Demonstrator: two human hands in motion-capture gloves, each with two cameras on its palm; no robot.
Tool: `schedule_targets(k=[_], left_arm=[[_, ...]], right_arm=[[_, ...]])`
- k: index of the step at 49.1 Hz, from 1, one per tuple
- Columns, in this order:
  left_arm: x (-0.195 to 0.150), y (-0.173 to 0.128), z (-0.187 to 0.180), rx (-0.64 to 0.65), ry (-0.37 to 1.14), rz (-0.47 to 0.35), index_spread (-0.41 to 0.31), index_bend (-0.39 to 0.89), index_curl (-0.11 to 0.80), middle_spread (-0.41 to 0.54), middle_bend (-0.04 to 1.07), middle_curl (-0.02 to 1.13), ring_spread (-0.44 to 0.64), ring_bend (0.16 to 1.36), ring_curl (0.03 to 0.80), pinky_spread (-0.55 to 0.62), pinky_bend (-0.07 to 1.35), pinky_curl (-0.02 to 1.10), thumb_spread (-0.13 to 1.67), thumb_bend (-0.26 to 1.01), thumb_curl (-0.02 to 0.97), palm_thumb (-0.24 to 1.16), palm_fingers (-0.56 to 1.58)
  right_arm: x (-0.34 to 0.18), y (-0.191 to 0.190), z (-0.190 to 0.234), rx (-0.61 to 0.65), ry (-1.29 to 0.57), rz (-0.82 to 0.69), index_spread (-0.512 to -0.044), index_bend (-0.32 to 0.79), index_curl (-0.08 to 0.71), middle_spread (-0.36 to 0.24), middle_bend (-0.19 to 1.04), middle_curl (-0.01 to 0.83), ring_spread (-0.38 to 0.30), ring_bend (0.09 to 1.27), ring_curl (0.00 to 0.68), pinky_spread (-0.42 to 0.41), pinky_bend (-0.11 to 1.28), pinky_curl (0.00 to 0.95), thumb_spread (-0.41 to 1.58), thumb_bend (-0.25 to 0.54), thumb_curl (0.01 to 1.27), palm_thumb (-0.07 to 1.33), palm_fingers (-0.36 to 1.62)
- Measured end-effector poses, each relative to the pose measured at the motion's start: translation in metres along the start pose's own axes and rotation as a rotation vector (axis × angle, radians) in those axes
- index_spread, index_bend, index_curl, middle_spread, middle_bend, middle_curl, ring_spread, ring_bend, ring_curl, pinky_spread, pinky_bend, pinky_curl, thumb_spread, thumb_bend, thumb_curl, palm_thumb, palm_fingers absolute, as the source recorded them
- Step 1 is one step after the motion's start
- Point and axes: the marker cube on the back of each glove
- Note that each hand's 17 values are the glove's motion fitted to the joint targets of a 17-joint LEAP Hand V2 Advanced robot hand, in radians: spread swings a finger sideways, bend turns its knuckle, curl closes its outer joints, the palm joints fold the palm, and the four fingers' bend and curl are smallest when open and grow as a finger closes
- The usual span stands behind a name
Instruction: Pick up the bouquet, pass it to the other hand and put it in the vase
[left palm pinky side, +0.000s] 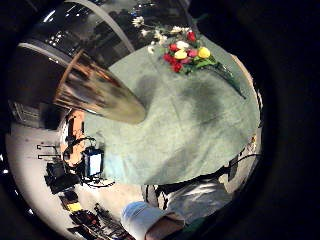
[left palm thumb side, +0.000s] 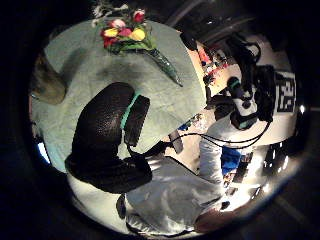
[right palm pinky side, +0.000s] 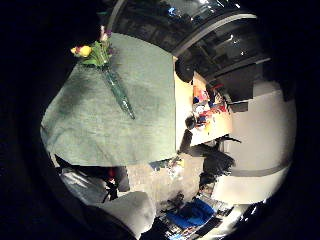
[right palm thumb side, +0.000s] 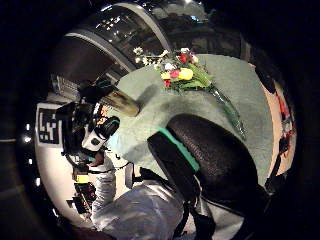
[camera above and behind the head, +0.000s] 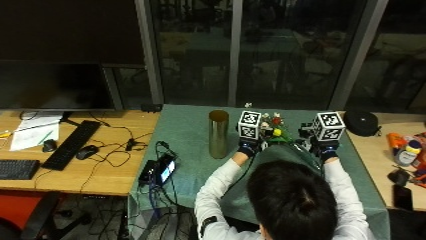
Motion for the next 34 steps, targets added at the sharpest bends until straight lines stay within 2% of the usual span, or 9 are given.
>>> schedule_targets(k=[5,11,24,34], left_arm=[[-0.015,-0.002,0.008,-0.022,-0.001,-0.055,-0.058,0.31,0.168,0.069,0.19,0.16,0.18,0.38,0.147,0.20,0.24,0.14,0.77,0.12,0.090,0.24,0.50],[-0.022,0.004,0.005,-0.014,0.011,-0.074,-0.068,0.29,0.224,0.080,0.18,0.20,0.21,0.38,0.176,0.24,0.23,0.18,0.96,0.11,0.129,0.26,0.49],[-0.023,0.004,-0.007,-0.008,0.013,-0.080,-0.064,0.25,0.305,0.089,0.17,0.25,0.25,0.38,0.208,0.27,0.20,0.23,1.10,0.04,0.190,0.28,0.48],[-0.015,0.011,-0.018,0.008,0.015,-0.050,-0.028,0.15,0.319,0.099,0.17,0.28,0.26,0.40,0.235,0.27,0.22,0.27,1.14,0.00,0.224,0.29,0.44]], right_arm=[[-0.002,0.000,0.000,0.010,-0.010,-0.003,-0.307,0.13,0.103,-0.055,0.28,0.148,0.015,0.42,0.163,0.084,0.36,0.166,0.76,0.138,0.08,0.27,0.42],[-0.004,-0.002,0.001,0.005,-0.012,-0.016,-0.351,0.13,0.134,-0.061,0.29,0.195,0.018,0.43,0.198,0.098,0.36,0.206,0.94,0.114,0.11,0.29,0.40],[-0.010,-0.002,-0.014,-0.043,0.008,-0.030,-0.377,0.12,0.169,-0.060,0.28,0.262,0.027,0.45,0.240,0.112,0.35,0.259,1.10,0.051,0.15,0.31,0.39],[0.010,-0.006,-0.030,-0.123,0.050,0.033,-0.377,0.04,0.131,-0.061,0.24,0.289,0.058,0.52,0.276,0.200,0.53,0.324,1.12,0.026,0.19,0.37,0.40]])
